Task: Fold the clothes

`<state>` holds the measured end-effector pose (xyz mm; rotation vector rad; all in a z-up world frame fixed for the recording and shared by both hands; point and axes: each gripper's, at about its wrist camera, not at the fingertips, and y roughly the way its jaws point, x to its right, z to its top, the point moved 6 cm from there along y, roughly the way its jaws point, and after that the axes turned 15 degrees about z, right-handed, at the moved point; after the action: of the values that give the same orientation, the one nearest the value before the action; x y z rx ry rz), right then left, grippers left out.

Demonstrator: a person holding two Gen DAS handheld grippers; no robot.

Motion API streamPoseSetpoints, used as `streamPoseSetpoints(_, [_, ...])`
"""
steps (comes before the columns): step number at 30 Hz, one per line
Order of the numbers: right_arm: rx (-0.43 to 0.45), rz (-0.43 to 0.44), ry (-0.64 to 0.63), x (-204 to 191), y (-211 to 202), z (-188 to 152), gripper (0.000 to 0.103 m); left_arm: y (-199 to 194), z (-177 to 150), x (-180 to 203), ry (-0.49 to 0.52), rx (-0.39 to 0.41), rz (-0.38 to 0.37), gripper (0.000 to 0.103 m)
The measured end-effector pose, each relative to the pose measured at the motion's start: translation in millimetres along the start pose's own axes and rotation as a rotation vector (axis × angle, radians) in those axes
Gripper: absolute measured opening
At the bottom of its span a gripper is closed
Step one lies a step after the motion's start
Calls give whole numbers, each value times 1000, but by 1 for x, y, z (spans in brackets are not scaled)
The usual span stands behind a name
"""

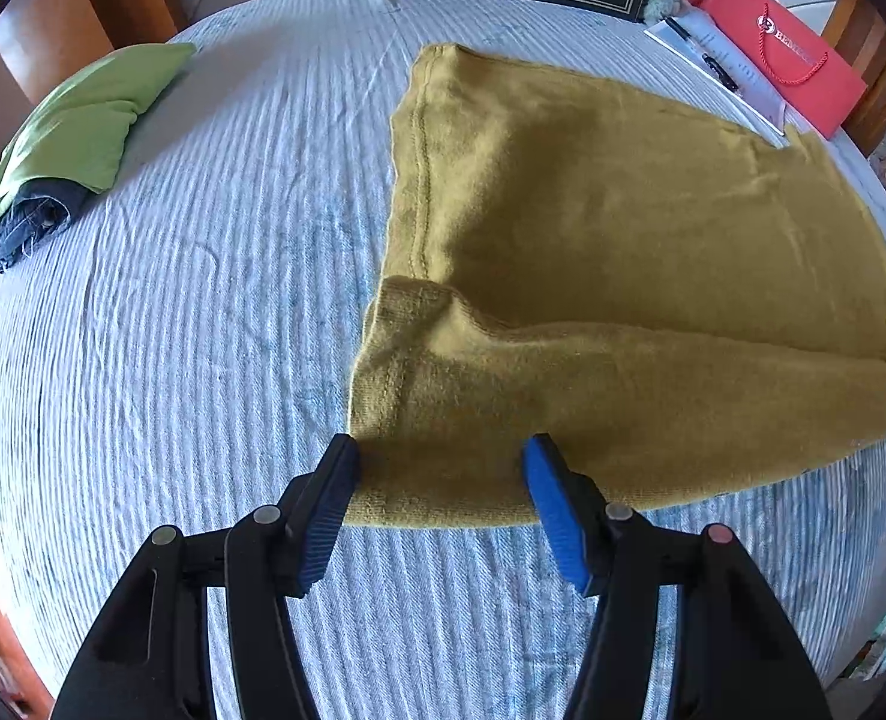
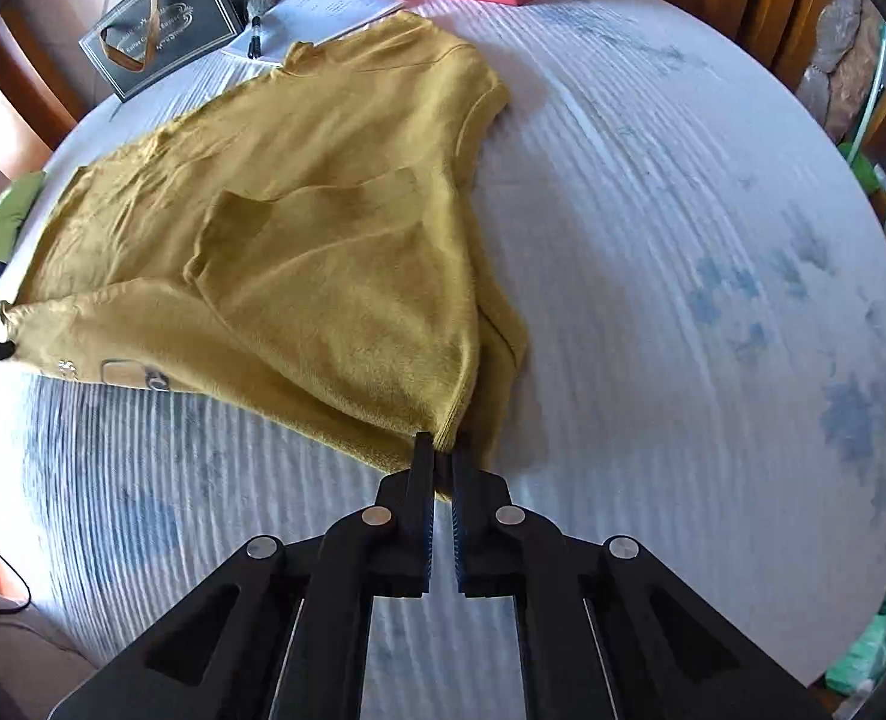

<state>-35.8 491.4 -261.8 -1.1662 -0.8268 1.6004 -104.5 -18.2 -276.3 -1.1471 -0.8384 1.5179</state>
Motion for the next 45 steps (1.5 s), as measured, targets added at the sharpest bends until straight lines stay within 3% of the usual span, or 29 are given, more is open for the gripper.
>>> streamPoseSetpoints(3, [-29,-28,11,16,4,-3,7,5,0,-1,-16,4,17,76])
streamPoseSetpoints(5, [-37,-101,-22,17,4,0,36,8,-1,-4,-45,-15,-1,81])
streamPoseSetpoints(6, [-52,-136,-27,18,2,1,42,7,-2,-5,-48,-26,-4,81])
streamPoseSetpoints(9, [42,-113,-12,7,-26,10,42,-14,2,-5,-67,27,-23,78])
streamPoseSetpoints(12, [142,-28,-43,-14,-40,31,42,-40,17,4,-87,128,-69,78])
streamPoseSetpoints(14, [140,27,-57,-25,-24,45,34,-48,25,17,-74,167,-94,78])
streamPoseSetpoints(16, [97,74,-53,-33,0,53,15,-41,23,19,-50,155,-85,78])
streamPoseSetpoints(18, [55,104,-54,-42,21,57,14,-24,22,10,-32,123,-61,77])
streamPoseSetpoints(21, [13,79,-41,-37,37,55,13,11,19,-4,-30,37,13,73])
streamPoseSetpoints(22, [7,68,-27,-31,38,54,13,19,17,-10,-54,23,5,78])
streamPoseSetpoints(23, [6,57,-8,-22,37,53,3,22,17,-16,-71,15,-2,78])
streamPoseSetpoints(24, [5,47,10,-14,36,52,0,23,18,-20,-78,5,4,79])
streamPoseSetpoints(26, [10,23,35,-3,27,55,0,25,20,-28,-90,-16,10,76])
streamPoseSetpoints(28, [17,-1,57,7,15,60,0,14,36,-30,-106,7,-34,73])
streamPoseSetpoints(34, [142,37,-57,-13,-18,150,6,-4,140,-21,-78,134,-64,73])
streamPoseSetpoints(37, [151,70,-90,-17,-10,201,18,13,181,-3,-24,100,-71,73])
streamPoseSetpoints(42, [76,84,-133,-20,39,267,26,38,201,3,66,6,-73,73])
streamPoseSetpoints(45, [47,96,-160,-22,71,295,42,57,215,10,86,-26,-66,73])
